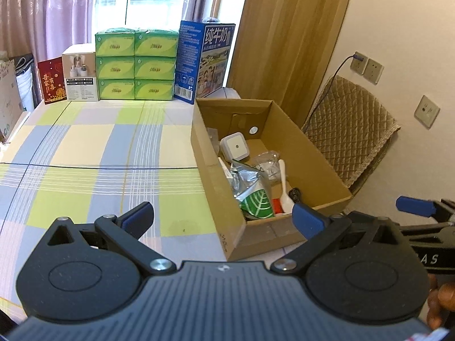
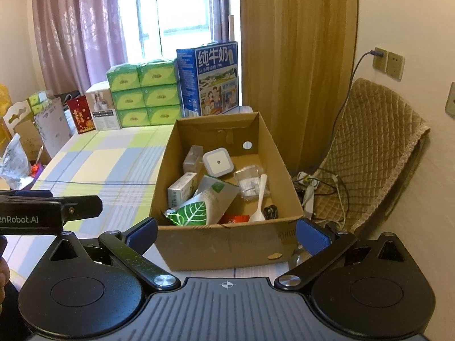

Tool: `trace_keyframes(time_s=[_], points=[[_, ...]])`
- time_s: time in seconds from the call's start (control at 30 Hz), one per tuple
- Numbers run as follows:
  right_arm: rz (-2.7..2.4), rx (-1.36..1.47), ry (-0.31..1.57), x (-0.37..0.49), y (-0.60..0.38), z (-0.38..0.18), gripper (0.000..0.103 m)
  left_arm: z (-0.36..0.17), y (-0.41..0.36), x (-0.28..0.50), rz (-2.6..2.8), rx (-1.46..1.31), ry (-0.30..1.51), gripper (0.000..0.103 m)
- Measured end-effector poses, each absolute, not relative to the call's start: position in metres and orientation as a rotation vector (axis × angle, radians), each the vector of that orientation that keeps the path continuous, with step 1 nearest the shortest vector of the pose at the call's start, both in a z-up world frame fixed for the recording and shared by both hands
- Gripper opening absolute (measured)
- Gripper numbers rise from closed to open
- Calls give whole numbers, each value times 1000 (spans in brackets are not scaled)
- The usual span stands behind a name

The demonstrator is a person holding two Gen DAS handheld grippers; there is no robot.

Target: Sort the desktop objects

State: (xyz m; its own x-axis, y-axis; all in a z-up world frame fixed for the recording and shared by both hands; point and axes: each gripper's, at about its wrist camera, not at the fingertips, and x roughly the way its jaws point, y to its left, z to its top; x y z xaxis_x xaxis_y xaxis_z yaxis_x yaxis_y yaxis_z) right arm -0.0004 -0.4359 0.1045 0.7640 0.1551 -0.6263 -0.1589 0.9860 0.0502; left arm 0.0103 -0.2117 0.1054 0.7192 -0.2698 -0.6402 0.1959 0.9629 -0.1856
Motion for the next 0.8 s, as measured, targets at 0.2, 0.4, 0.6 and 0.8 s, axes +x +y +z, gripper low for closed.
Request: trace_keyframes(time_s=[0.2, 0.4, 0.6, 0.8], points=[[168, -15, 659, -16, -435, 112, 101, 112, -216, 2, -277, -125, 727, 102], [161, -14, 650, -24, -437, 115, 101, 114, -223, -2, -280, -100, 729, 102], [152, -16, 651, -27, -441, 114, 101, 114, -225, -5, -282, -97, 728, 102], [146, -13, 652, -26, -443, 114, 101, 112, -224, -3, -277, -95, 732, 102]])
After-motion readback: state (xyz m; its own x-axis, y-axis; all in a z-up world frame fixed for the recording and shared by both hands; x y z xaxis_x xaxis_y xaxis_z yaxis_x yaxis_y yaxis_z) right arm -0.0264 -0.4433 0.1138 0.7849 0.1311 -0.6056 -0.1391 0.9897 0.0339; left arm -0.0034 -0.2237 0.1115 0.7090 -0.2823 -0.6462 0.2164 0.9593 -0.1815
